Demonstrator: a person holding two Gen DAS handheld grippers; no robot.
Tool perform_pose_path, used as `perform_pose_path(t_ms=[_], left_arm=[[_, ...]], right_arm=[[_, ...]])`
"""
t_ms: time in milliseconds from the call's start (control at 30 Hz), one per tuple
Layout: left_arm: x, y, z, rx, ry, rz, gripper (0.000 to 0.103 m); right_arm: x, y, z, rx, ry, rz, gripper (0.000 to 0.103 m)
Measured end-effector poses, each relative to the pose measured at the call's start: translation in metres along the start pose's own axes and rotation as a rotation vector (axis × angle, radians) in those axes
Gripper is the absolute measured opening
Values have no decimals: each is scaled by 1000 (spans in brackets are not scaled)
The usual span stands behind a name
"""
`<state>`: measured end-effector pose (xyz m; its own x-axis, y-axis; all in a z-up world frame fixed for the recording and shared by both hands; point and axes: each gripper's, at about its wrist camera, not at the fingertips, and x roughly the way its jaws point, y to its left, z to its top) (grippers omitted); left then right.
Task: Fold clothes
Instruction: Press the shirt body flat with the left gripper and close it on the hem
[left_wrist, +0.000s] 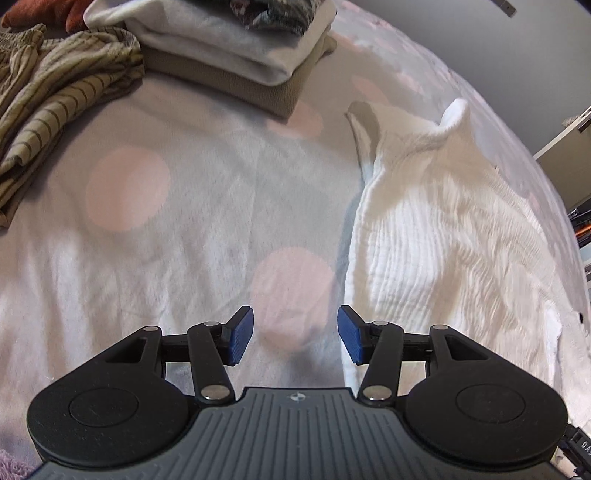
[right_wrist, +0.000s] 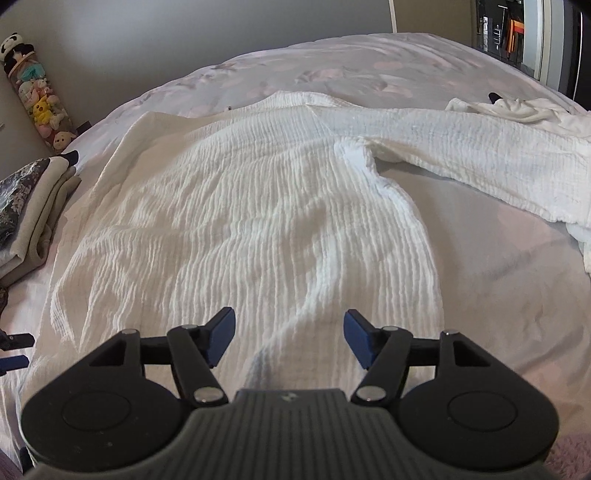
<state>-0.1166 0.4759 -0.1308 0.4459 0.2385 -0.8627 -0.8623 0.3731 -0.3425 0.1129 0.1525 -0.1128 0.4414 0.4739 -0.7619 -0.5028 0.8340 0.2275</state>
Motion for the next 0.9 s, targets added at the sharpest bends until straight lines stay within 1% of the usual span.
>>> perform_pose_path(t_ms=[100,267,367,400,433,467,533,567,600,700,733,800,900], left_arm=[[5,-7,-2,37,35,-40,48],[4,-33,-13,176,53,-169,48],[4,-44,-18,221,53,-220,48],[2,-46,-18,231,41,-235,46],[-1,-48,-19,241,21,-249,39],[-5,-50,-20,254,1,-266,35],[-14,-59,-21,295,-25,-325,25],[-18,-65,-21,317,-34,-357,23],[-22,-71,-21,344,-42,-385,20],[-25,-100,-28,430,-41,-444,20],[-23,-109,-31,452,-33,-458,20],[-13,-124,-40,479,-11,-455,20],[3,-135,-55,513,11,-413,20]], right_arm=[[0,0,0,5,-2,5,68],[1,0,0,8,5,10,68],[2,0,0,10,9,13,68],[3,0,0,11,11,14,68],[3,0,0,11,12,14,68],[3,0,0,11,13,14,68],[4,0,-1,8,16,11,68],[4,1,-1,5,19,10,68],[4,1,-1,2,21,9,68],[6,2,-1,-5,26,9,68],[6,2,-1,-5,27,11,68],[7,0,0,3,28,17,68],[8,-3,0,21,27,29,68]])
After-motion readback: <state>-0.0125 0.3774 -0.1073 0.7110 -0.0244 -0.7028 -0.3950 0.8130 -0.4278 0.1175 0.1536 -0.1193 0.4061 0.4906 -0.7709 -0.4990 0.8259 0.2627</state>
